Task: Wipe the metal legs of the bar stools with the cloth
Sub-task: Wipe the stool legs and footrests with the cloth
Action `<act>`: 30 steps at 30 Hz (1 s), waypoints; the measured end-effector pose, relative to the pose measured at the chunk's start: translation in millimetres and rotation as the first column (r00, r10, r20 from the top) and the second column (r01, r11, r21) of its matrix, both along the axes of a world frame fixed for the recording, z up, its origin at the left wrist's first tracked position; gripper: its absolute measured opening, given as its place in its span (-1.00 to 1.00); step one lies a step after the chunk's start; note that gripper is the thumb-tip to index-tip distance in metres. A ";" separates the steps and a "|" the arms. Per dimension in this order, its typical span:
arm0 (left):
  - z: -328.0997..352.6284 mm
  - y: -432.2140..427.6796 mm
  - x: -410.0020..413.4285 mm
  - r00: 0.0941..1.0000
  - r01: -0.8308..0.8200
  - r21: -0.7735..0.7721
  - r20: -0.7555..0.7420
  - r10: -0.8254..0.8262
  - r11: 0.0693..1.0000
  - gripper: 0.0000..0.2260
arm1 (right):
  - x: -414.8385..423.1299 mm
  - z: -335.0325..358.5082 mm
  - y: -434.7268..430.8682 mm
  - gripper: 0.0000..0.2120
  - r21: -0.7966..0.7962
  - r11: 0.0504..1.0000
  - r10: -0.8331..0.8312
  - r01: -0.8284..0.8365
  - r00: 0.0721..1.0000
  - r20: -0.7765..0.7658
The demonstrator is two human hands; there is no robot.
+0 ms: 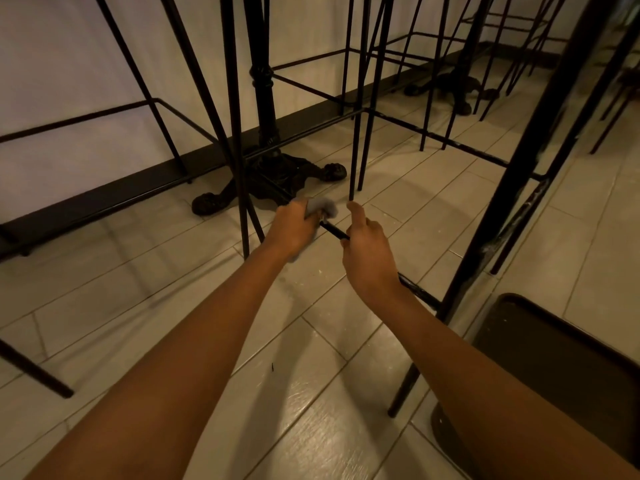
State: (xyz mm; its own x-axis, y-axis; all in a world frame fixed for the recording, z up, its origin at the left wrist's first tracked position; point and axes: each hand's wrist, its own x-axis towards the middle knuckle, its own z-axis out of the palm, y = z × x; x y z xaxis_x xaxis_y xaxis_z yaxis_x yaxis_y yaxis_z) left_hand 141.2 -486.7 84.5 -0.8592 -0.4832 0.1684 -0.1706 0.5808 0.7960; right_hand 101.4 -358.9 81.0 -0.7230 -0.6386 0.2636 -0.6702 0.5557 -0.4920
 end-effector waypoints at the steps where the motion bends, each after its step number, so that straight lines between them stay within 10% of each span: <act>1: -1.1 1.6 -0.7 1.000 0.004 -0.005 -0.009 -0.005 1.000 -0.71 | -0.5 0.6 3.0 -0.46 0.016 1.000 -0.010 0.010 1.000 0.003; 6: -6.2 18.2 3.0 0.999 -0.015 -0.116 -0.034 0.011 0.993 -0.74 | -5.9 -3.0 14.9 -0.79 0.114 0.993 -0.034 0.036 0.999 -0.016; 30: -2.9 61.4 14.8 0.994 0.078 -0.210 0.097 -0.059 0.974 -0.74 | -4.0 12.0 25.0 -0.78 0.059 0.993 -0.106 0.103 0.993 0.045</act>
State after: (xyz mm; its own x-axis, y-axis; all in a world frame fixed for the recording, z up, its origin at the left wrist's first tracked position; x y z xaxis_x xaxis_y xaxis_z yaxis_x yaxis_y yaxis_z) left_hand 156.0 -425.4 81.6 -0.9054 -0.3837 0.1821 -0.1893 0.7484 0.6357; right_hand 97.4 -333.9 93.0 -0.7975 -0.5717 0.1928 -0.5833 0.6492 -0.4881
